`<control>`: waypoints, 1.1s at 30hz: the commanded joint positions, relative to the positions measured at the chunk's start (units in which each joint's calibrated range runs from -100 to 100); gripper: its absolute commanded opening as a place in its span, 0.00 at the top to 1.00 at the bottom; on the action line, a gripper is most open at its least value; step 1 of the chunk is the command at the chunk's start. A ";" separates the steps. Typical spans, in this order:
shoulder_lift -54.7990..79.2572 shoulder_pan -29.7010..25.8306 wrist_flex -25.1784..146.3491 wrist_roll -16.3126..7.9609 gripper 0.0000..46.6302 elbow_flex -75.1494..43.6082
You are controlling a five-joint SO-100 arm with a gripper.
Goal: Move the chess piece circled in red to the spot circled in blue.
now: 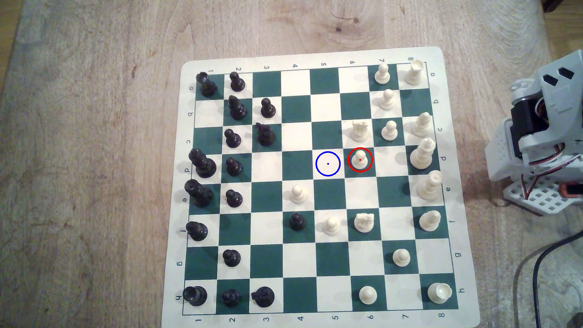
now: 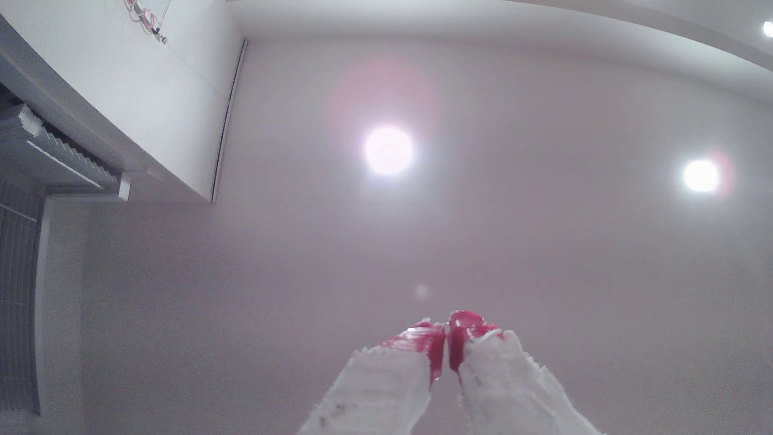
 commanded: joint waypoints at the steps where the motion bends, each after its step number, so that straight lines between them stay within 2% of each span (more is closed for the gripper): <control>1: -0.20 0.42 0.03 0.29 1.00 1.36; 3: -0.20 0.96 2.90 0.29 1.00 1.26; 11: -0.20 4.09 39.10 0.10 1.00 -4.63; 12: -0.20 4.88 52.45 0.05 1.00 -7.80; 16: -0.11 7.07 73.50 -0.05 1.00 -12.70; 18: -0.11 8.08 91.60 -0.15 1.00 -15.87; 20: 2.10 7.85 95.61 -0.20 1.00 -16.23; 21: 0.23 8.47 109.94 -0.24 1.00 -19.86; 22: -0.03 8.55 115.43 -0.63 1.00 -22.49; 24: -0.03 8.55 120.75 -1.12 1.00 -25.21; 26: -0.03 8.94 121.08 -1.12 0.93 -24.39; 29: -0.03 9.65 127.63 -0.93 0.94 -25.48; 30: 0.40 10.04 130.17 0.00 1.00 -25.93; 31: 1.25 10.27 130.25 0.39 1.00 -26.30; 33: 4.90 10.51 133.12 -0.29 1.00 -29.56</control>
